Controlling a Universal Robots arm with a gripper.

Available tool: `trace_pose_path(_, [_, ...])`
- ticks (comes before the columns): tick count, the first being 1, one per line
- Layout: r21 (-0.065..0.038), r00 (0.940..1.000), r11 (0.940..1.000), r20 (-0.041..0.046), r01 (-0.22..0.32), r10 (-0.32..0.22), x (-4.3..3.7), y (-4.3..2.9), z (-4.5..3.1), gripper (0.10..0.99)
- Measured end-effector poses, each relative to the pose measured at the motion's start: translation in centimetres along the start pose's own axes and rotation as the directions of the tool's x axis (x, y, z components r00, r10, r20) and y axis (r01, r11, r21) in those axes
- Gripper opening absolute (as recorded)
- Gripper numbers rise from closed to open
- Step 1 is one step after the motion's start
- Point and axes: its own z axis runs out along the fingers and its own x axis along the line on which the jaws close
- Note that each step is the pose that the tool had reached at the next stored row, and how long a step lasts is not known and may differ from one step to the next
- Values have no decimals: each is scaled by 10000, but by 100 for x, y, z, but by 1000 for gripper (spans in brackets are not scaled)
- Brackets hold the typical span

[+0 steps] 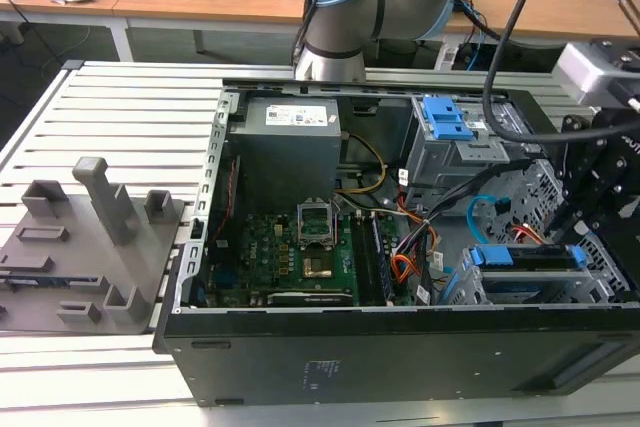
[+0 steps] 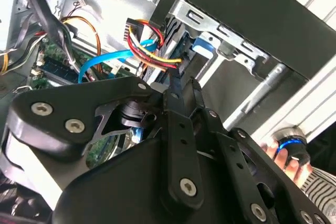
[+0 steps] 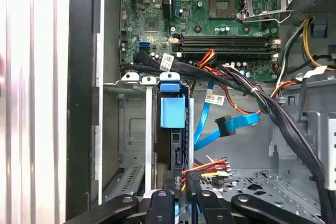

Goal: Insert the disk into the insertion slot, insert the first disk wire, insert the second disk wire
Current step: 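Insert the first disk wire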

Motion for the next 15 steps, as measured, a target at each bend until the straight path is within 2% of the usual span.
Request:
trace_pose_path(3, [0, 10000, 10000, 1, 0, 0, 3, 4, -100, 235])
trace_pose_path(10, [0, 10000, 10000, 1, 1, -1, 4, 5, -110, 235])
trace_pose_path(11, [0, 10000, 10000, 1, 1, -1, 4, 5, -110, 224])
trace_pose_path(13, [0, 10000, 10000, 0, 0, 0, 4, 5, -110, 106])
trace_pose_path(15, [0, 10000, 10000, 1, 1, -1, 4, 5, -110, 106])
